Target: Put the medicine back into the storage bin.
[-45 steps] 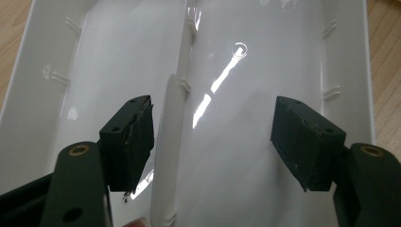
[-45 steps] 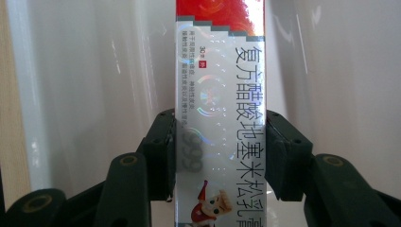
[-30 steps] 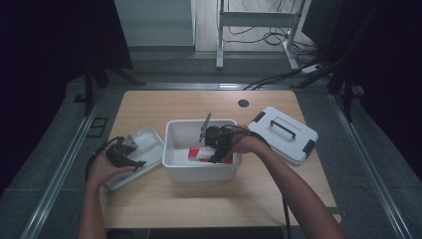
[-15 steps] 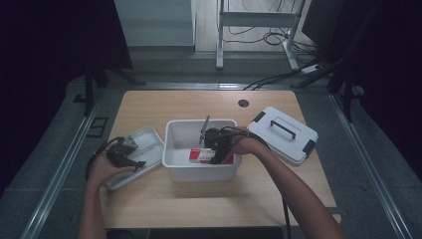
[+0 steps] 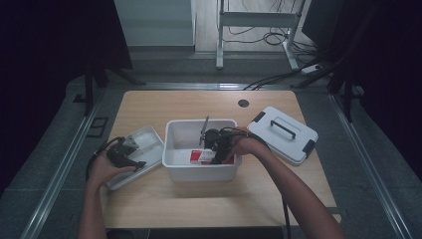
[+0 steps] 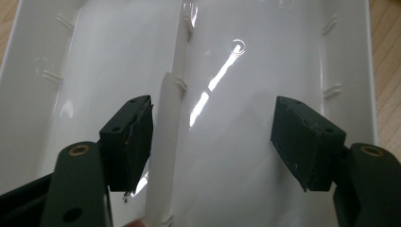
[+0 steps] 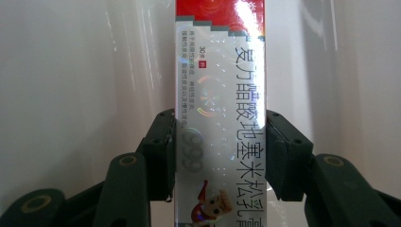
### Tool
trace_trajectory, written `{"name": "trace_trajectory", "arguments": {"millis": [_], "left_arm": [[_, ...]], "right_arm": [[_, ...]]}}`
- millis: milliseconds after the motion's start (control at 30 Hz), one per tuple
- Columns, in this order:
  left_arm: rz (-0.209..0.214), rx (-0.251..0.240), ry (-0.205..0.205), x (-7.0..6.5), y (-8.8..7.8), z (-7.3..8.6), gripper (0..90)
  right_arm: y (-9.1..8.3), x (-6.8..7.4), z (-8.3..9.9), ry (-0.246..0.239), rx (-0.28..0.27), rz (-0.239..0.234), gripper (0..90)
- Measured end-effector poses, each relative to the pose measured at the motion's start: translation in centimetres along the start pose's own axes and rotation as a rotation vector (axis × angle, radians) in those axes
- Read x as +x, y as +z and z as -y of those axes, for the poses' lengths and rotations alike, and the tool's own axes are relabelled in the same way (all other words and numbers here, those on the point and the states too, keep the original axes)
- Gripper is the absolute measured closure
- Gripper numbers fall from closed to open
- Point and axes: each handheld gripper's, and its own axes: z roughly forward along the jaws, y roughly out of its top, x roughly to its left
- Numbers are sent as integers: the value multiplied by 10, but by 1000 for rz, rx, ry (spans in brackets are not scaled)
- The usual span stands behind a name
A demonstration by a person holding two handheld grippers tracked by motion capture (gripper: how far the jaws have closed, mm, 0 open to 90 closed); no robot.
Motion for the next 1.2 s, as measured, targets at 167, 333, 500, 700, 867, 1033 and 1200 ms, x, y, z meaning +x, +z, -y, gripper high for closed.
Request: {"name": "trace_trajectory", "arguments": {"millis": [167, 333, 500, 700, 867, 1033, 1200], "left_arm": [[-1, 0, -5, 0, 0, 1, 308], [-1, 2, -4, 0, 0, 0, 308], [-1, 5, -2, 0, 1, 0, 308], [-5, -7, -5, 1, 0, 0, 309], [-8, -11, -7, 0, -1, 0, 313], [-14, -17, -9, -1, -1, -2, 317], [-19, -33, -15, -1, -5, -3, 321]], "right_arm": [[3, -2, 1, 4, 26, -13, 469], [-1, -3, 2, 30, 21, -17, 441], [-7, -1, 4, 38, 7, -11, 432], [-19, -3, 9, 78, -59, 25, 424], [-37, -2, 17, 123, -170, 68, 418], [-57, 3, 29, 145, -285, 106, 411], [-70, 7, 45, 169, -361, 132, 401]]}}
